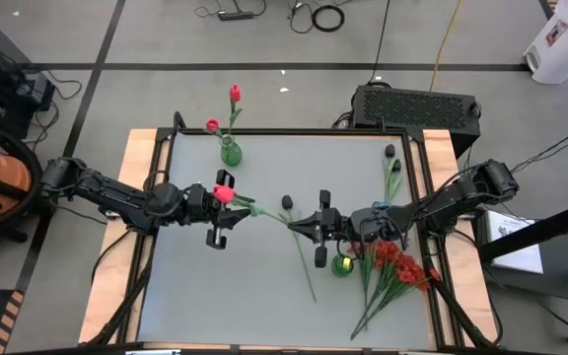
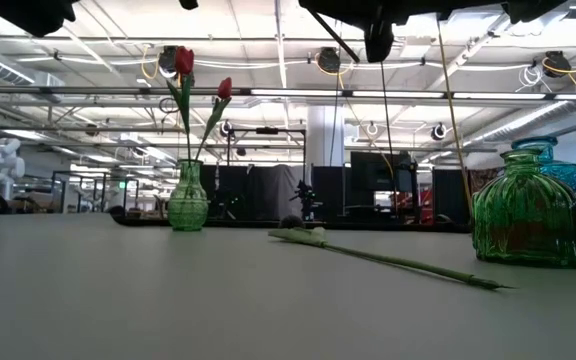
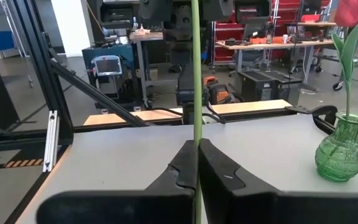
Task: Sort flowers into vase by color
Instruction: Put the pink flower into the top green vase
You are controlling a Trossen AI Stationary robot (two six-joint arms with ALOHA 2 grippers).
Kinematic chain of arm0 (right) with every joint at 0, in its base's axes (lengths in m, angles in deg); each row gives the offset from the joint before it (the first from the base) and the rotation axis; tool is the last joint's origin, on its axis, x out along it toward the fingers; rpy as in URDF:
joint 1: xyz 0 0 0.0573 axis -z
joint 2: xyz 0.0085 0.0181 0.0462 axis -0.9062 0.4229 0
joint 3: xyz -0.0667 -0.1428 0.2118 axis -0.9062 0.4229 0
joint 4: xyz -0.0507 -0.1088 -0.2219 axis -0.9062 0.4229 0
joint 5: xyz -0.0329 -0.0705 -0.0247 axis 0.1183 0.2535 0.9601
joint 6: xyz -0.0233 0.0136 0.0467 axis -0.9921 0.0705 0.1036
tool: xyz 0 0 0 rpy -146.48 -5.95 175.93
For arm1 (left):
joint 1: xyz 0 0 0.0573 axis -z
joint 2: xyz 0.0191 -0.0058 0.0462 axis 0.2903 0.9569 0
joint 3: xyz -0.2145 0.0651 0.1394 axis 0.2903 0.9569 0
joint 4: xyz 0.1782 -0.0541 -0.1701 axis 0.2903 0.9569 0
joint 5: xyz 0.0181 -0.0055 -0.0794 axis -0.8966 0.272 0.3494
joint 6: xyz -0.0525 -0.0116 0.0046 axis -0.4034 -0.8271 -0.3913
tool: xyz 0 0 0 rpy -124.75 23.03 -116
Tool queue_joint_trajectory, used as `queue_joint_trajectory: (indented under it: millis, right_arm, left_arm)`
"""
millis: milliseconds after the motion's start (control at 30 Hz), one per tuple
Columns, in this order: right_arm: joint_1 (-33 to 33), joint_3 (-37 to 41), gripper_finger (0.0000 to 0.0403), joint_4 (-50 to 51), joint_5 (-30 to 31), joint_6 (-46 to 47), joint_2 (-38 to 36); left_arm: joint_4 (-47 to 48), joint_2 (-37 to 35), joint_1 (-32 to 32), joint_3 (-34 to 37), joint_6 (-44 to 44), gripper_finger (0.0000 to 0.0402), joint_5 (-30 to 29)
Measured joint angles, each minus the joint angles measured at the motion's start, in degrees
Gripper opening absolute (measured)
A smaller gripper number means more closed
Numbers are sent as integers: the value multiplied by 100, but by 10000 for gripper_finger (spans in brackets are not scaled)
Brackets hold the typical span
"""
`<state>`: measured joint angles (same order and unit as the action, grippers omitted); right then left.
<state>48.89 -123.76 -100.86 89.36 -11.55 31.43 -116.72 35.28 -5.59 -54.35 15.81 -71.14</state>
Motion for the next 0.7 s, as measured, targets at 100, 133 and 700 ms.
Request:
queue_joint_trajectory:
  millis: [100, 133, 700]
  right_arm:
    - [0, 0, 0, 2, 0, -2, 0]
    - [0, 0, 0, 2, 0, -2, 0]
    - [-11, 0, 48, 10, 0, -217, 0]
  left_arm:
    - [-1, 0, 0, 0, 0, 92, 0]
    - [0, 0, 0, 0, 3, 84, -1]
    - [60, 0, 0, 7, 324, 8, 6]
